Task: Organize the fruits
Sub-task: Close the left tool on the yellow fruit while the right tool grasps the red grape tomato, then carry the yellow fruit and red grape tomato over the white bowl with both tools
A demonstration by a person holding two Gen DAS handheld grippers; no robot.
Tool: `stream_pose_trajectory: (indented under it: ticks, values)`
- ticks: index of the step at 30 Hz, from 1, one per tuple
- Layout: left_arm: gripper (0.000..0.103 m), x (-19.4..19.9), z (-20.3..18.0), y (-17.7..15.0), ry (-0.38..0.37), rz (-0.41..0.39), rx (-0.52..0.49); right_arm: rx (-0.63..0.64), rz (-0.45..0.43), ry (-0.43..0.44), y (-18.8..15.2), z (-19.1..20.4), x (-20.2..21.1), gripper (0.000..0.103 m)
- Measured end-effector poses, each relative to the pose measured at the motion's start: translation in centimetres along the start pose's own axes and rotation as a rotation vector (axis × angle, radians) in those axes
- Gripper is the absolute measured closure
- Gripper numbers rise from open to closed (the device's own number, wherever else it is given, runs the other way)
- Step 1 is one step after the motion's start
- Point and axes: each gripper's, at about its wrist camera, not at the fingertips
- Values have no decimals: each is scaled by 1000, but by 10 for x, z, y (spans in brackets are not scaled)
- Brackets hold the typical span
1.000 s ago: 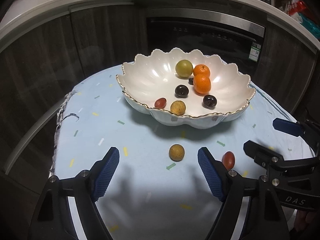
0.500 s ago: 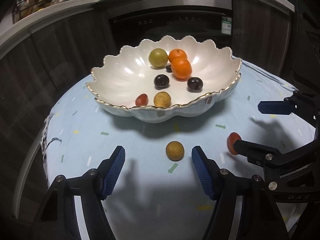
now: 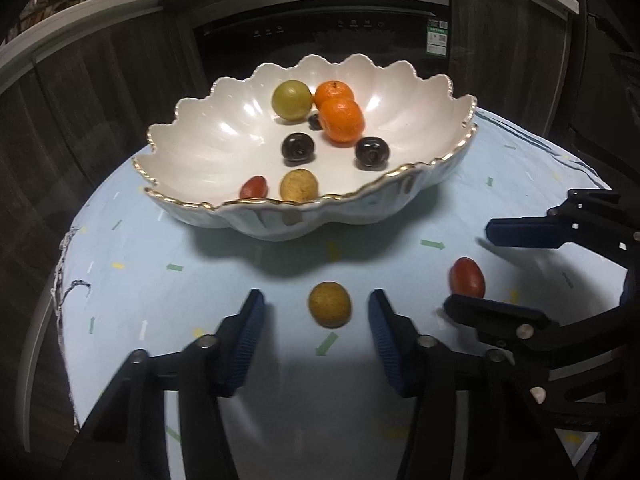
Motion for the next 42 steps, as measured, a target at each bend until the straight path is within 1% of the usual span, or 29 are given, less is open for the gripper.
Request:
stream_pose_trajectory:
  ticks: [2,3,6,8,11,12,13,14,15,20,29,42]
  values:
    - [64,0,-4,0,5,1,-16,-7,6,12,0,-1,-2,49]
    - [66,-1,-5,0,4,4,-20,-6,7,15,-1,-1,-3,52]
    - [68,-2,-5,1,-3,6,-15,-15,16,42,-2,-1,-5,57]
    - [68,-2,-5,2,-4,8,-9,-26,18,54,-2,-3,-6,58]
    - [73,-3,-6,3,-8,7,-8,-33,16,64,-2,-5,-7,61]
    - [73,-3,-7,3,-4,5,-10,-32,14,66,-2,-5,-7,65]
    - [74,-4,-7,3,-1,5,-12,-31,13,70,-2,-5,-7,72]
    - [75,-3,-7,3,0,5,-12,-28,13,77,-1,-4,-7,75]
    - [77,-3,-7,3,5,5,-10,-24,13,80,-1,-4,-7,76]
    - [80,-3,-7,4,21,15,7,-20,9,89,-1,-4,-5,77]
    - [80,1,-10,3,28,27,43,-30,1,81,2,-12,-1,77]
    - [81,20,-15,10,73,2,92,-49,-30,76,7,-20,15,77]
Point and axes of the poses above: each gripper's, at about its wrist camera, not at the fingertips, and x roughly against the way its jaws point, z to its left, y to its top
